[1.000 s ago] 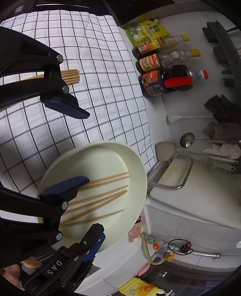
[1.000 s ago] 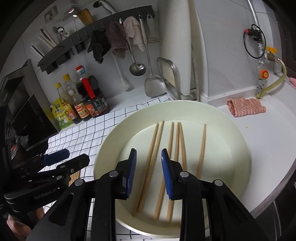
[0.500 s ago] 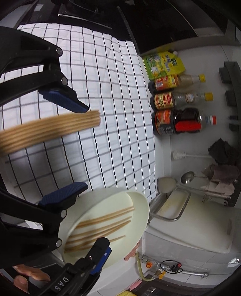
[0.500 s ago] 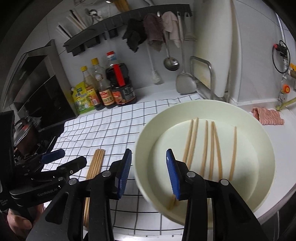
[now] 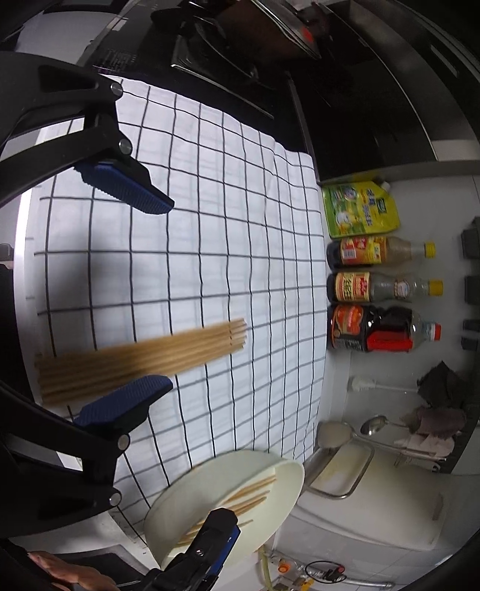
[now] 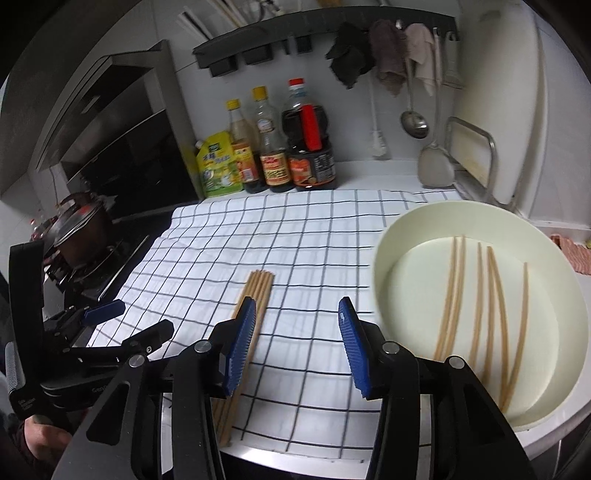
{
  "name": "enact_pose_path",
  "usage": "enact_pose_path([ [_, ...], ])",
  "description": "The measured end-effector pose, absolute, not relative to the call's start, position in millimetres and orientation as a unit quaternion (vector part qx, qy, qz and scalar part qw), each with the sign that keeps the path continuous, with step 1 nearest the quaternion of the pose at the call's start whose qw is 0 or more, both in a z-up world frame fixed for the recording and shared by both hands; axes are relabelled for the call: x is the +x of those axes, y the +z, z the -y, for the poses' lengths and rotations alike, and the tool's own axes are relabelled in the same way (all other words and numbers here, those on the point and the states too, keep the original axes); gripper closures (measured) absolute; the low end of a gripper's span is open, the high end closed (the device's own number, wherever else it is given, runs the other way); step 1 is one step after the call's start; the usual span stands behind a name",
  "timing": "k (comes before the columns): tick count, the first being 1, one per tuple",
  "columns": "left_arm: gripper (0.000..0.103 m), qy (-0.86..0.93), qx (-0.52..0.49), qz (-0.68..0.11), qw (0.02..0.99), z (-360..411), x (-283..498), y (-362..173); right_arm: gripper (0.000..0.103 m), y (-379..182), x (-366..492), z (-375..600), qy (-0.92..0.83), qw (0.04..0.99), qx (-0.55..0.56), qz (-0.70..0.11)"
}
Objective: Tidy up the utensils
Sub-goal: 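Withdraw both open tools from the basin back to the chopstick bundle, then separate one chopstick and close the right tool on it while the left tool grasps another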
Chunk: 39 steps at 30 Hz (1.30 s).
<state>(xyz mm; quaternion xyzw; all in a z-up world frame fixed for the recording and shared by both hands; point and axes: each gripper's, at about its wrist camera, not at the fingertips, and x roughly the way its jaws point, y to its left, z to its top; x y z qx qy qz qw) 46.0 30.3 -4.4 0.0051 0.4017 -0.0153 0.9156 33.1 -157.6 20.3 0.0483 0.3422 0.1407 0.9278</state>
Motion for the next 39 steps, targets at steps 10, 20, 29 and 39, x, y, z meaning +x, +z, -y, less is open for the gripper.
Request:
enact_pose_path([
  [10, 0.015, 0.022, -0.014, -0.405, 0.914, -57.0, 37.0, -25.5, 0.058, -16.2, 41.4, 114.4, 0.169, 0.906, 0.015, -0.389],
  [20, 0.015, 0.027, -0.015, -0.416, 0.909, -60.9, 39.8, -39.9, 0.058, -65.3, 53.1, 90.2, 0.164, 0.883, -0.021, -0.439],
  [29, 0.015, 0.022, -0.024, -0.429, 0.903, -59.8, 44.6, -52.3, 0.058, -78.4, 59.1, 90.7, 0.147, 0.880, -0.035, -0.450],
  [39, 0.015, 0.017, -0.021, -0.435, 0.900, -53.9, 52.3, -59.0, 0.058, -77.5, 57.8, 84.9, 0.151, 0.877, -0.053, -0.453],
])
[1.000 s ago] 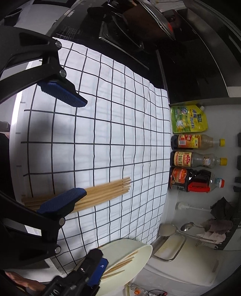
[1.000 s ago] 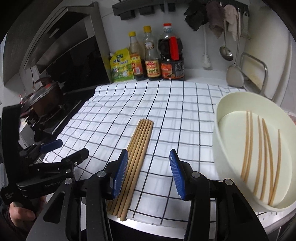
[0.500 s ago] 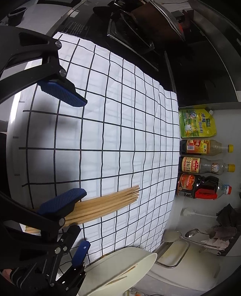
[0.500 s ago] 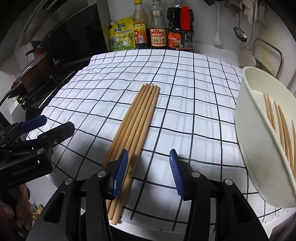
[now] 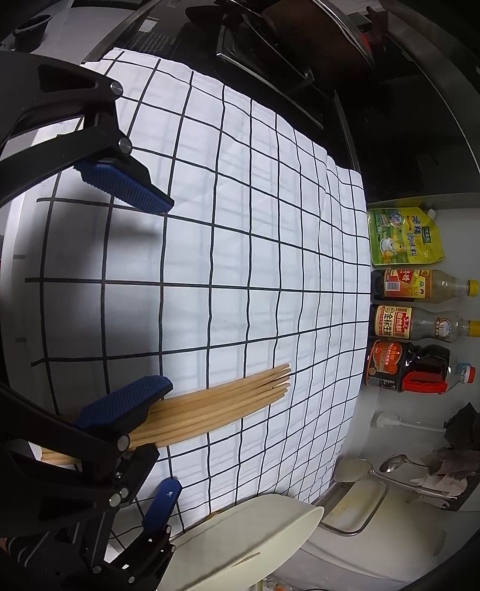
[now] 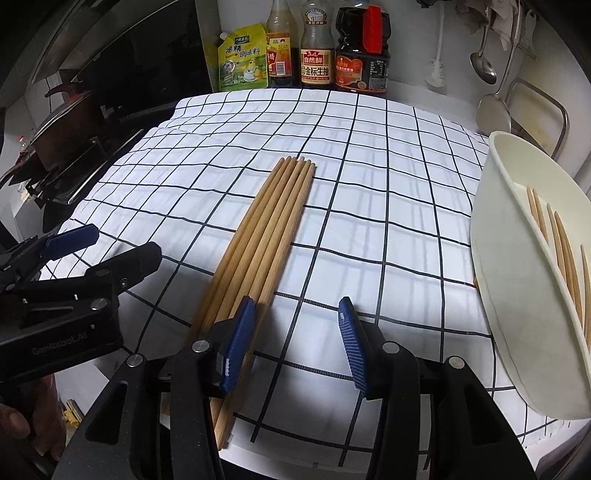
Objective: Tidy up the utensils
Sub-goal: 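Separate one chopstick and close the right tool on it while the left tool grasps another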
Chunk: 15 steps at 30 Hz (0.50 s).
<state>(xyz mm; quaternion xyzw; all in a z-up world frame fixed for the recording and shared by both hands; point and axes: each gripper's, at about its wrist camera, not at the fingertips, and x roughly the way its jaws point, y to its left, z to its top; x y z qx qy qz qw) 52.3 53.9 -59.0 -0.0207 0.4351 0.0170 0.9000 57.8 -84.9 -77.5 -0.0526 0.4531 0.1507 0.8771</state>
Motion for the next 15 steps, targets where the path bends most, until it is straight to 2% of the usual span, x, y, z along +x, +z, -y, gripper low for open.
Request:
enact_pose_path([
  [15, 0.015, 0.012, -0.017, -0.441, 0.897, -50.0, 58.0, -64.2, 0.058, -68.1, 59.8, 102.5, 0.138, 0.885, -0.038, -0.444],
])
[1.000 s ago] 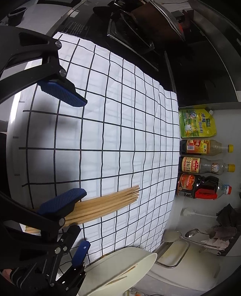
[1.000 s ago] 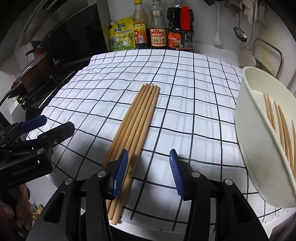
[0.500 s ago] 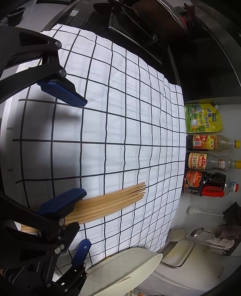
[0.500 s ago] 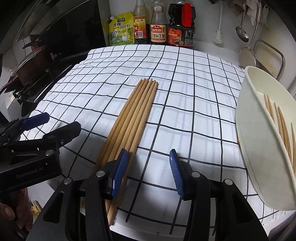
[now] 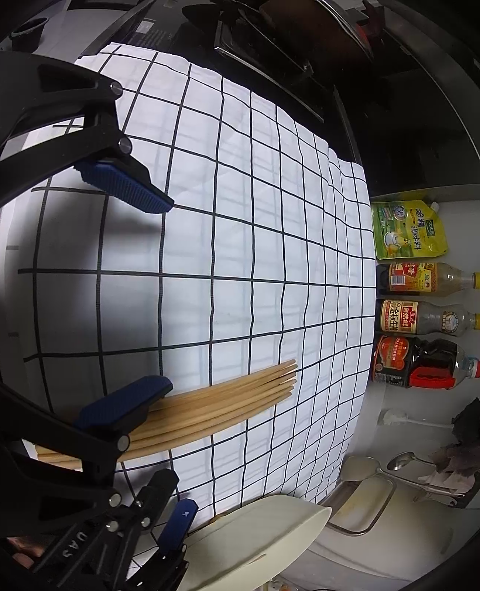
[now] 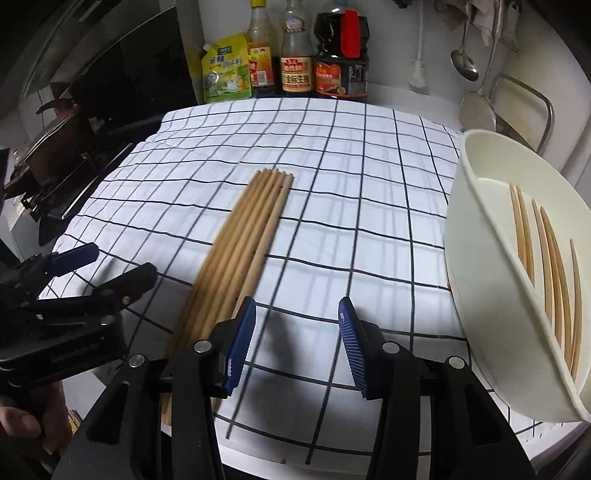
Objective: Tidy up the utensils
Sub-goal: 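Separate one chopstick and close the right tool on it while the left tool grasps another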
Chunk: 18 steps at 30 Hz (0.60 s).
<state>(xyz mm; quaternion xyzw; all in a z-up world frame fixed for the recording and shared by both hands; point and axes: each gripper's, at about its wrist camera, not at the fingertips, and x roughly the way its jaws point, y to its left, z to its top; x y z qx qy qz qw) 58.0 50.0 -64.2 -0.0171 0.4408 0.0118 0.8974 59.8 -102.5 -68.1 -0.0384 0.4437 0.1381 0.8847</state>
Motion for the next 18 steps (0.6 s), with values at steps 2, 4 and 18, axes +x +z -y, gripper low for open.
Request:
enact_pose_path([
  [2, 0.015, 0.012, -0.017, -0.439, 0.898, -49.3, 58.3, -63.2, 0.058, -70.6, 58.6, 95.1, 0.147, 0.881, -0.044, -0.447],
  [4, 0.015, 0.013, -0.016, -0.437, 0.899, -48.9, 57.6, -62.2, 0.058, -75.1, 58.5, 88.7, 0.153, 0.878, -0.049, -0.452],
  [18, 0.015, 0.012, -0.021, -0.442, 0.897, -50.8, 59.8, -64.2, 0.058, -83.5, 57.8, 82.5, 0.142, 0.876, -0.074, -0.455],
])
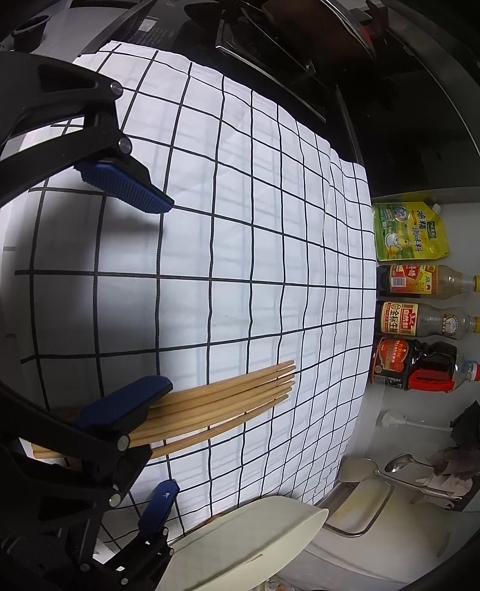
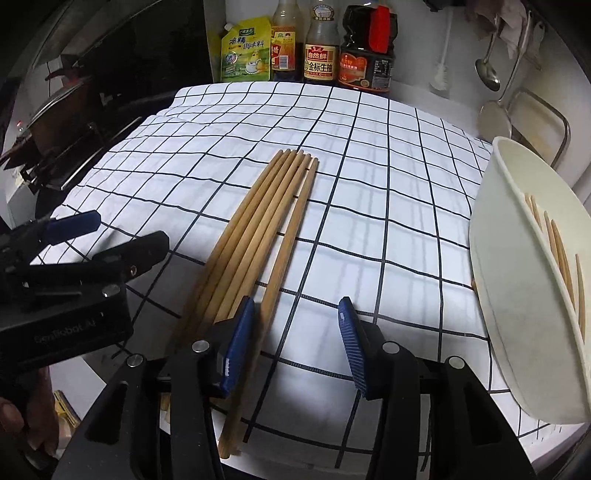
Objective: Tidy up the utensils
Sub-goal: 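Separate one chopstick and close the right tool on it while the left tool grasps another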
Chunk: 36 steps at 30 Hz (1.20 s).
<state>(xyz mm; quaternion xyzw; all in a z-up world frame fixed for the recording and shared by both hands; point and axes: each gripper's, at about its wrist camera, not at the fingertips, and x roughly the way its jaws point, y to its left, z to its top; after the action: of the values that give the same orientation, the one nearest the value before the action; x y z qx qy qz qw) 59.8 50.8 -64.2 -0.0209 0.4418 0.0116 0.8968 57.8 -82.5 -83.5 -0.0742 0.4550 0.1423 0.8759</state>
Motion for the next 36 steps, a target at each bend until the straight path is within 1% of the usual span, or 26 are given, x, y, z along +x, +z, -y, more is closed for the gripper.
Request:
enact_pose_path([
  [12, 0.015, -0.004, -0.018, -0.448, 0.894, -35.5, 65.5, -67.6, 0.058, -83.2, 68.9, 115.5, 0.111, 0.883, -0.050, -0.454],
  [18, 0.015, -0.013, -0.013, -0.467, 0.884, -27.5, 72.6, -76.2, 0.058, -83.7, 69.9, 121.0, 0.110, 0.884, -0.045, -0.453],
  [24, 0.011, -0.001, -0.005, -0.462, 0.887, -29.6, 70.1, -78.0, 0.058, -83.5, 69.9, 120.7, 0.111, 0.884, -0.042, -0.452],
  [27, 0.011, 0.001, -0.009, -0.474, 0.881, -31.4, 71.3, -81.9, 0.058, -83.2, 69.8, 120.8, 0.111, 0.884, -0.043, -0.452],
  [31, 0.010, 0.007, 0.007, -0.469, 0.883, -25.1, 72.3, -82.6, 0.058, -82.8, 70.5, 121.5, 0.111, 0.884, -0.044, -0.452],
  [36, 0.008, 0.016, 0.001, -0.467, 0.884, -30.4, 82.0, -83.1, 0.058, -83.3, 71.0, 119.4, 0.110, 0.886, -0.047, -0.447],
])
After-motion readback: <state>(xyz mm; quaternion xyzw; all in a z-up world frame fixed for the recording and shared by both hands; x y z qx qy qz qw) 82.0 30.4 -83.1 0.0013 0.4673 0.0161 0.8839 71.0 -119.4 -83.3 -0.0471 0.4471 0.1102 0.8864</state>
